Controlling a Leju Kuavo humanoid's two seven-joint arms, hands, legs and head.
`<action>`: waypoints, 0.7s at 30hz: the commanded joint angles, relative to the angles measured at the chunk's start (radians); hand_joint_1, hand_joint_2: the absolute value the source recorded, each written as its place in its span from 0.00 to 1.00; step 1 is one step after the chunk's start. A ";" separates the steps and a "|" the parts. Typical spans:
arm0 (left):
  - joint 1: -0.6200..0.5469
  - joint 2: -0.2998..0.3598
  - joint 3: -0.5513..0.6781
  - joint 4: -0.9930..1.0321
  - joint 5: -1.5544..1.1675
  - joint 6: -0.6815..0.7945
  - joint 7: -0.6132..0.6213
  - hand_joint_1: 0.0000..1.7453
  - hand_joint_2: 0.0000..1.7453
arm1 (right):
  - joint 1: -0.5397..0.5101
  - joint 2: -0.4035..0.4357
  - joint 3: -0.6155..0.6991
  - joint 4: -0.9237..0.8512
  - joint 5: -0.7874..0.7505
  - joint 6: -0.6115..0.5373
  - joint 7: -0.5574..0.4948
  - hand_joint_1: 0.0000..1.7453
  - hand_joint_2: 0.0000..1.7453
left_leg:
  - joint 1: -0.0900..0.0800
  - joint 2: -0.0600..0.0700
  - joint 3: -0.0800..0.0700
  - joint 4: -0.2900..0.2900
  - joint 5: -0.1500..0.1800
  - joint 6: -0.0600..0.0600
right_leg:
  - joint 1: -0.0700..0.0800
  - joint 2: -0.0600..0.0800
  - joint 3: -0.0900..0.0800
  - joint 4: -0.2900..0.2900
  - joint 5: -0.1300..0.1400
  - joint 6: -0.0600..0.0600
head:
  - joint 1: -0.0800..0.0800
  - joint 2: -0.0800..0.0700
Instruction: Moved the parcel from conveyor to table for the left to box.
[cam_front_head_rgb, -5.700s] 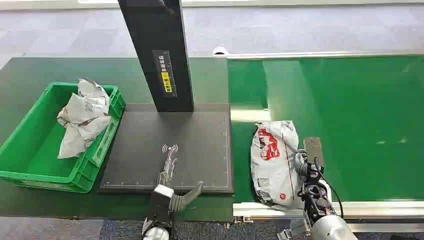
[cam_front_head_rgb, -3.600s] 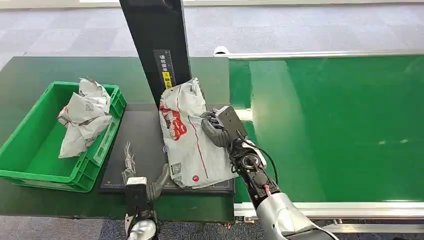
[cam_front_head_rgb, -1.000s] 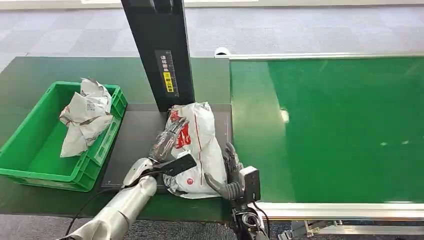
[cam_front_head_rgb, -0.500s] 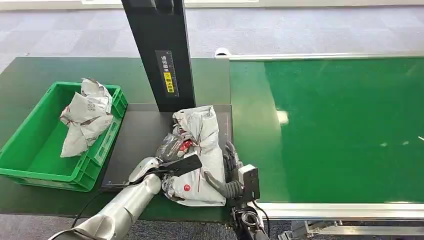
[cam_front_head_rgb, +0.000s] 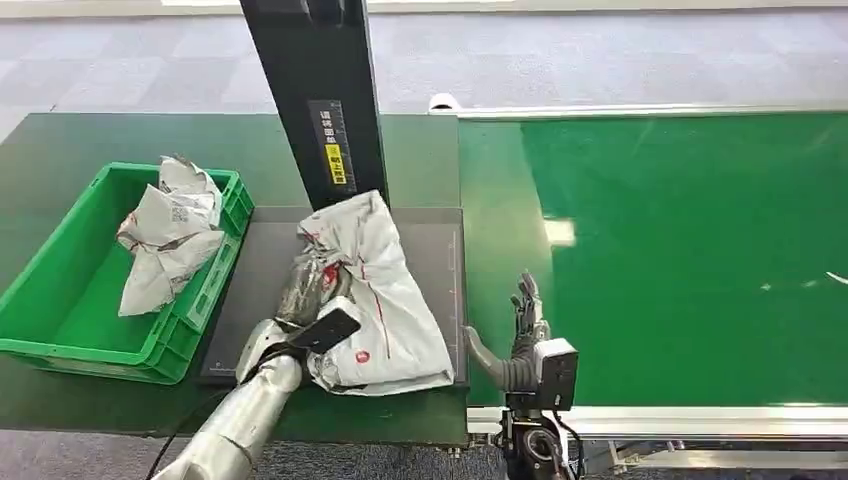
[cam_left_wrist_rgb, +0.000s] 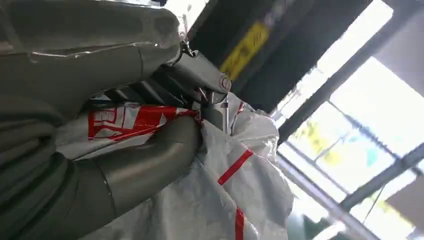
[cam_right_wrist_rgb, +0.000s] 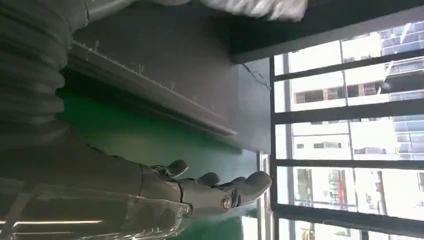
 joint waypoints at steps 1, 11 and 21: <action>0.237 0.087 0.118 -0.641 0.136 0.045 -0.014 1.00 1.00 | 0.008 -0.025 -0.060 -0.011 -0.004 0.003 -0.001 0.00 1.00 | 0.000 0.005 0.000 0.000 -0.001 0.001 | 0.001 0.005 -0.001 -0.001 0.001 0.000 | 0.000 0.000; 0.260 0.142 0.274 -0.722 0.350 0.041 -0.014 1.00 1.00 | 0.022 -0.020 -0.081 -0.019 -0.006 0.007 -0.001 0.00 1.00 | 0.000 0.005 0.000 -0.001 -0.002 -0.001 | 0.000 0.005 -0.002 0.000 0.000 -0.001 | 0.000 0.000; 0.044 0.258 0.483 -0.349 0.404 -0.057 0.019 1.00 1.00 | 0.032 -0.011 -0.097 -0.032 0.002 0.026 -0.001 0.00 1.00 | 0.000 0.003 0.001 -0.002 0.000 -0.001 | 0.000 0.002 -0.001 -0.001 0.000 -0.001 | 0.001 0.000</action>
